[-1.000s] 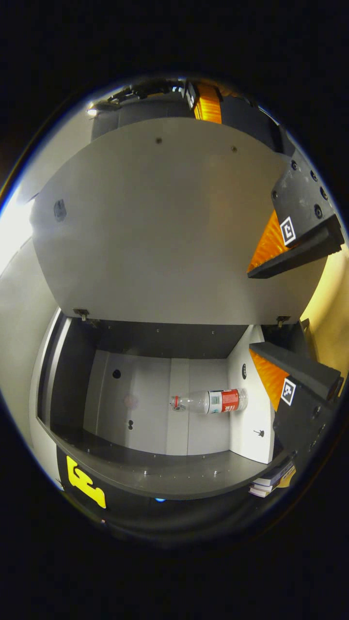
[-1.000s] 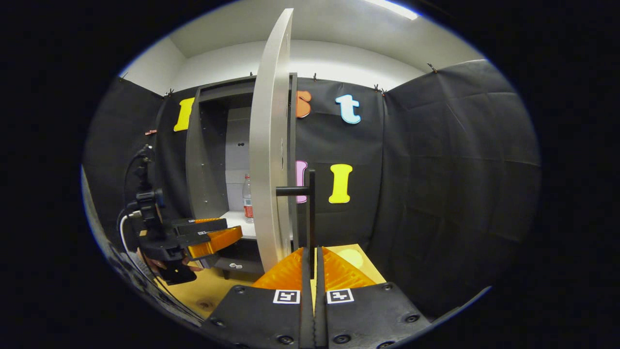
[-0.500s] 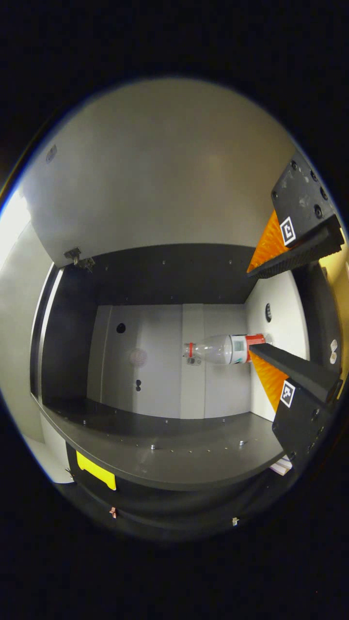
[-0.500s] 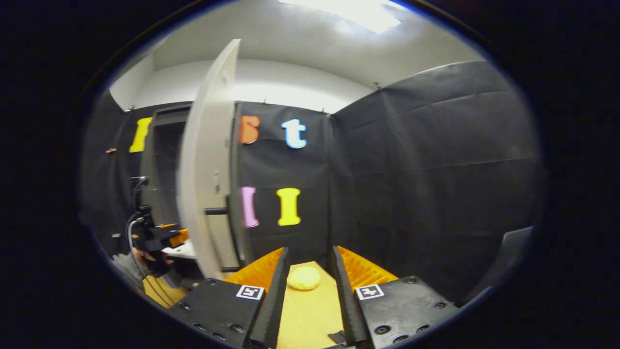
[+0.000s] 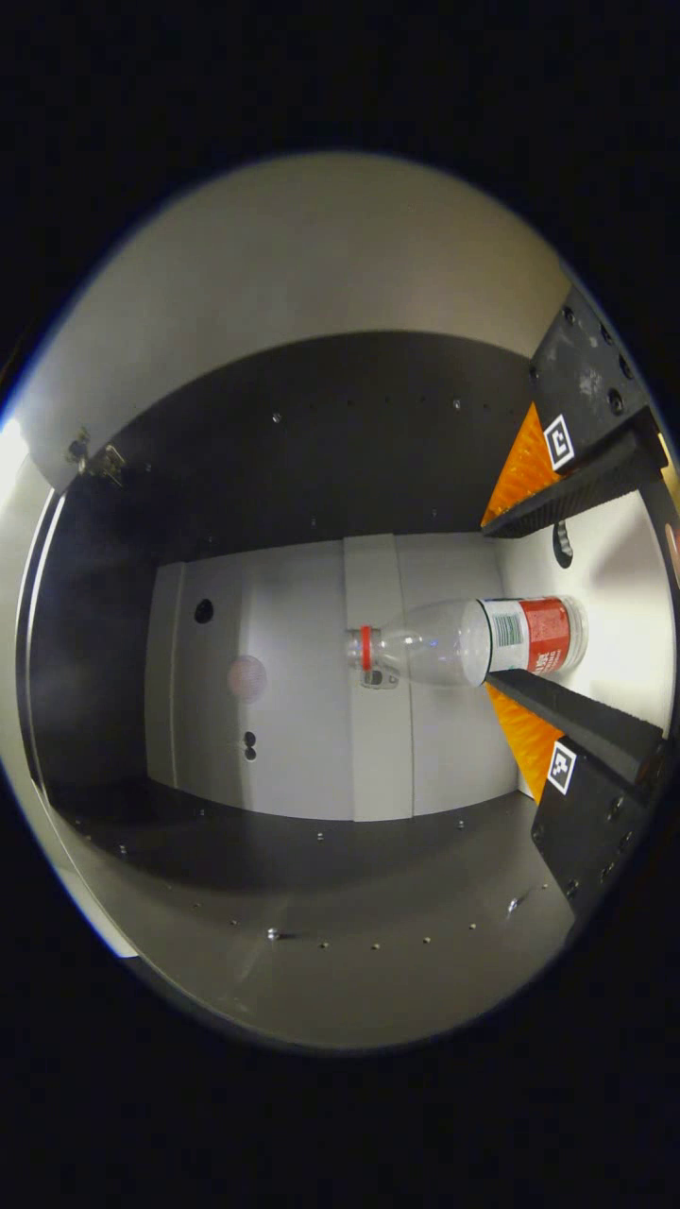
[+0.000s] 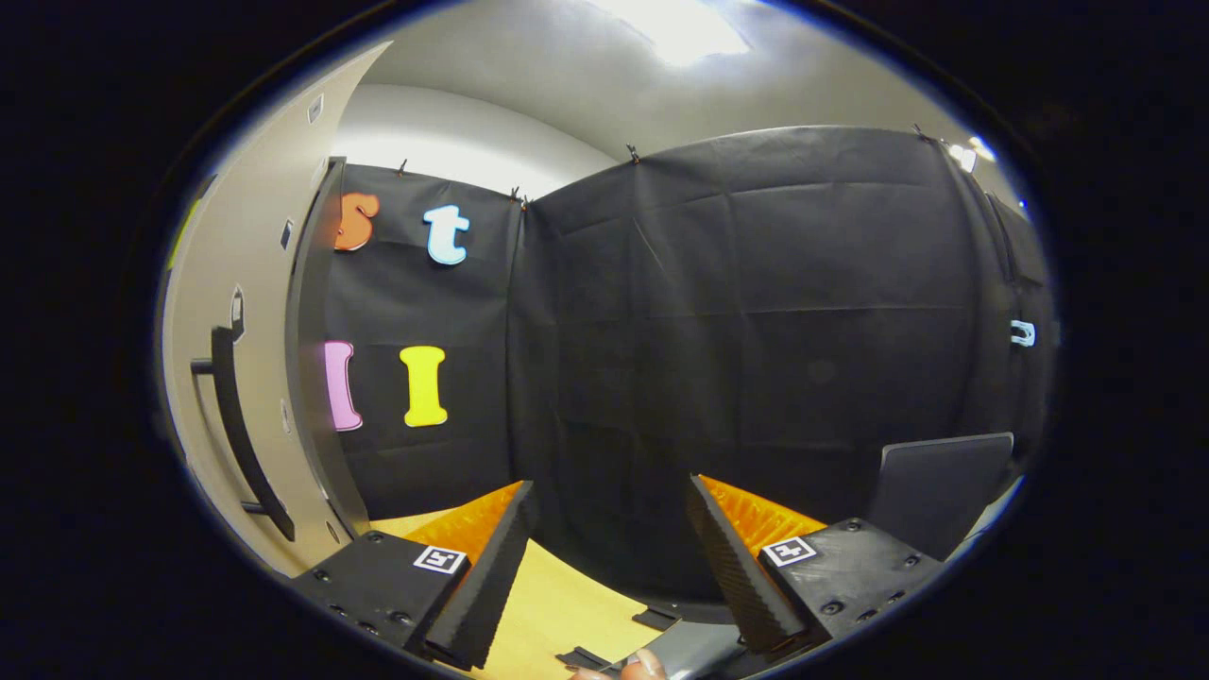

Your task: Open the cabinet door with the right hand, grasp the bottle in the cabinet with the left hand and place it on the coaster, then close the cabinet door with the right hand.

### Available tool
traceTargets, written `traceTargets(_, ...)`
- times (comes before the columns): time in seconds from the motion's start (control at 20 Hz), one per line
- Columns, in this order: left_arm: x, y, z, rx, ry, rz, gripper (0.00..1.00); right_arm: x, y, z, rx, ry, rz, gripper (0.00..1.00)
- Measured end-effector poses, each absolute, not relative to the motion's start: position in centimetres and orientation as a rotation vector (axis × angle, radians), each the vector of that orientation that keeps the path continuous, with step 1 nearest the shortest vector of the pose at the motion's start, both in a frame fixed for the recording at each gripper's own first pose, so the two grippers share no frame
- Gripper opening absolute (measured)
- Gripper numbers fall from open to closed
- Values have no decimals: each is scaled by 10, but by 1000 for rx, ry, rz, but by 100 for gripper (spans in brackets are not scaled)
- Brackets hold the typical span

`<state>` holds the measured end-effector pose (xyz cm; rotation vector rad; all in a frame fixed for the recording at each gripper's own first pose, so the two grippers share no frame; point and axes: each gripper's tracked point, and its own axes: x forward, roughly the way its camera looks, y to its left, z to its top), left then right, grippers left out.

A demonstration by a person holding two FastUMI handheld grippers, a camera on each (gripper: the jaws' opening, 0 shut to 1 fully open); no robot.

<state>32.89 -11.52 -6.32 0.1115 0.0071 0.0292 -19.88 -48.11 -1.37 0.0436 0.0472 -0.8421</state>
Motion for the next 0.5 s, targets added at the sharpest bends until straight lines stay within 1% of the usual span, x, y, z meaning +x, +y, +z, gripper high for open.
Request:
traceTargets(0.1, 340, -108, -65, 84, 7, 58, 89, -189, -482, -18, 47, 77, -824, 100)
traceTargets(0.15, 346, -103, -65, 75, 6, 70, 89, -175, -482, -24, 41, 90, -815, 98)
traceTargets(0.3, 361, -91, -65, 83, 7, 94, 88, -158, -484, -30, 8, 111, -799, 98)
traceTargets(0.5, 379, -88, -75, 81, 27, 89, 89, -148, -488, -37, -9, 142, -781, 100)
